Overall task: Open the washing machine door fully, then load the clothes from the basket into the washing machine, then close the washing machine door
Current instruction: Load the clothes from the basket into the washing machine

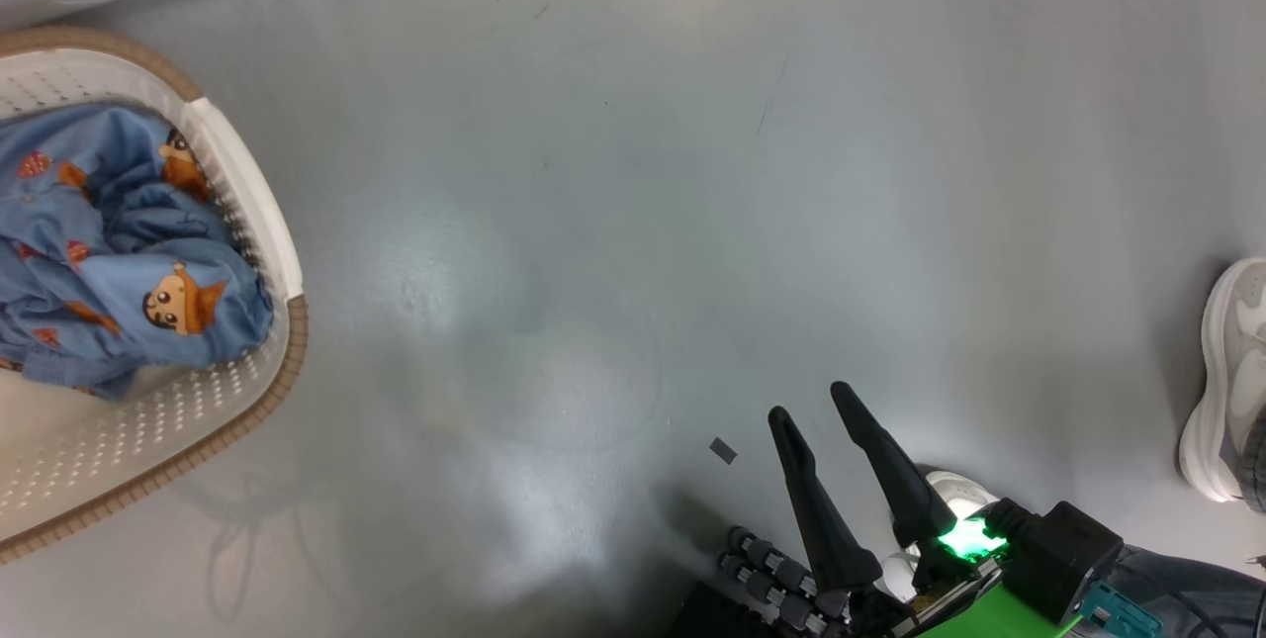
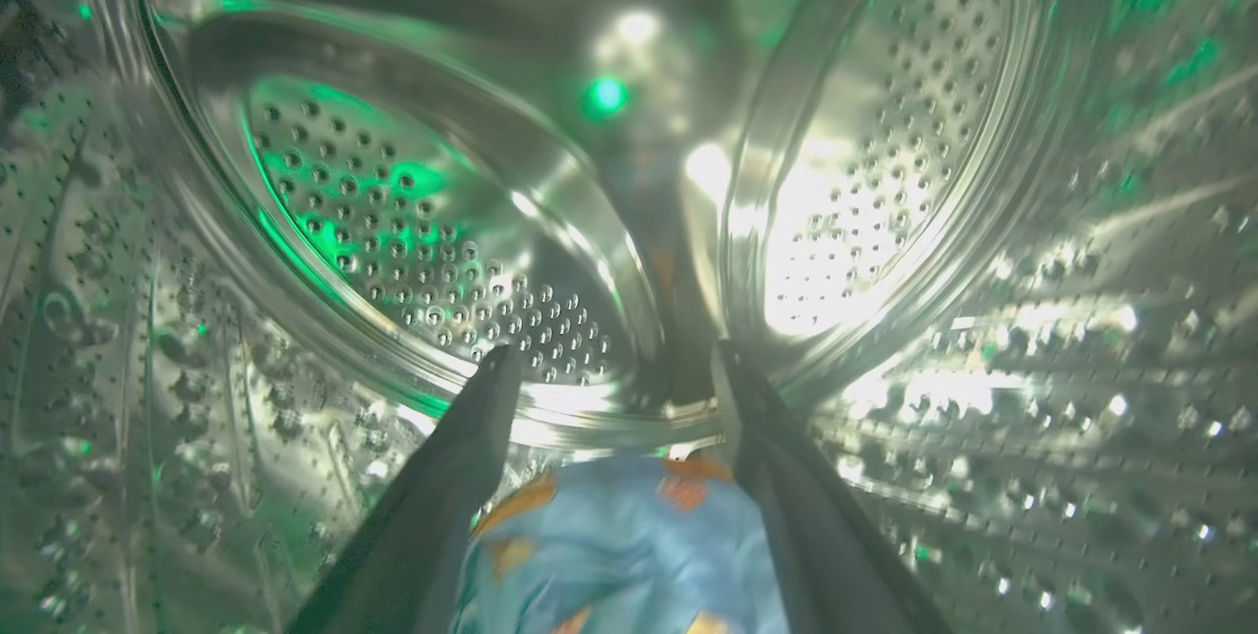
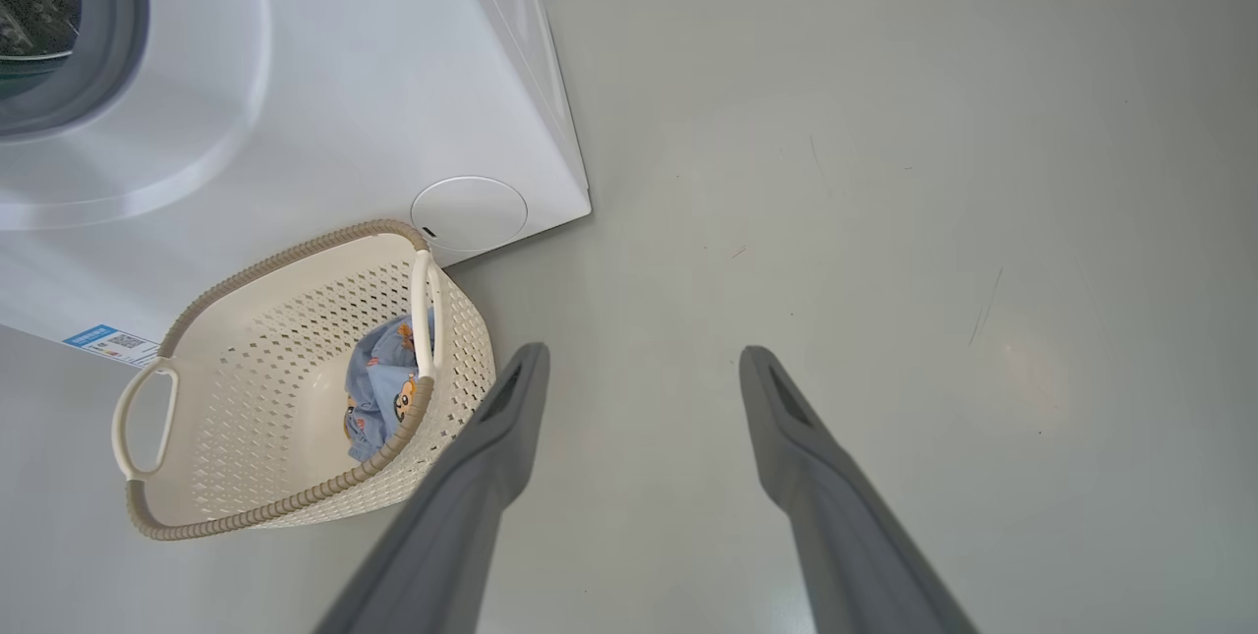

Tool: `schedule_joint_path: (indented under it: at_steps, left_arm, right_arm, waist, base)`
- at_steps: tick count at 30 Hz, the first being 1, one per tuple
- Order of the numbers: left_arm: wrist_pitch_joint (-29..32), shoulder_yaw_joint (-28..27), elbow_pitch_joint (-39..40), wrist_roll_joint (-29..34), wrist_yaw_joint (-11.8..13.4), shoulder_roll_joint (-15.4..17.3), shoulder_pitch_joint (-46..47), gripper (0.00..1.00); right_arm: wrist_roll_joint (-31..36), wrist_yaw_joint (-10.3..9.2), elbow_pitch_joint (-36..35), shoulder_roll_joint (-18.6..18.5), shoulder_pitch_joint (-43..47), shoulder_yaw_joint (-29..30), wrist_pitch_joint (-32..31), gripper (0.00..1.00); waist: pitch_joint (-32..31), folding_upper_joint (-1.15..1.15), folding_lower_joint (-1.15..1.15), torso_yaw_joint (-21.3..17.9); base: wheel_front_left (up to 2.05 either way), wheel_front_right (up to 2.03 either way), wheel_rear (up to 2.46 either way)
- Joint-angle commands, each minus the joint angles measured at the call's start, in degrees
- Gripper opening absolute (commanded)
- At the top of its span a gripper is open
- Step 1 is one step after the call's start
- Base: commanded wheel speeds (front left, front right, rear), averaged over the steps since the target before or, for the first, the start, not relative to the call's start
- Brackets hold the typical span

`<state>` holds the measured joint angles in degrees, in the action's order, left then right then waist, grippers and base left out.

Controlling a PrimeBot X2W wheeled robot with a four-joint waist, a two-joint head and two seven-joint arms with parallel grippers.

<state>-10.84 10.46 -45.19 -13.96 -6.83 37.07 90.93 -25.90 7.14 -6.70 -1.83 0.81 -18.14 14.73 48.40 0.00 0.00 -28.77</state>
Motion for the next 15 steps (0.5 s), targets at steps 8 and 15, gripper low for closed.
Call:
schedule_joint_path:
  at_steps: [8,15]
  left_arm:
    - [5.58,2.52,-3.75,1.99,0.83,1.02,1.96,1.0]
    - [5.48,3.06,-5.74,1.56,1.56,-0.16,1.53,1.0]
  right_arm:
    - [-1.36,0.35,-0.3,-1.05,0.18,-0.96,0.27,1.0]
    - [-1.47,0.35,-0.1,-1.05,-0.41,-0.96,0.27,1.0]
  waist:
    - [-0.97,0.0,0.0,1.05]
    - [-1.7,0.0,0.0,1.83]
  base:
    - [0.0,0.0,0.0]
    - [0.0,0.0,0.0]
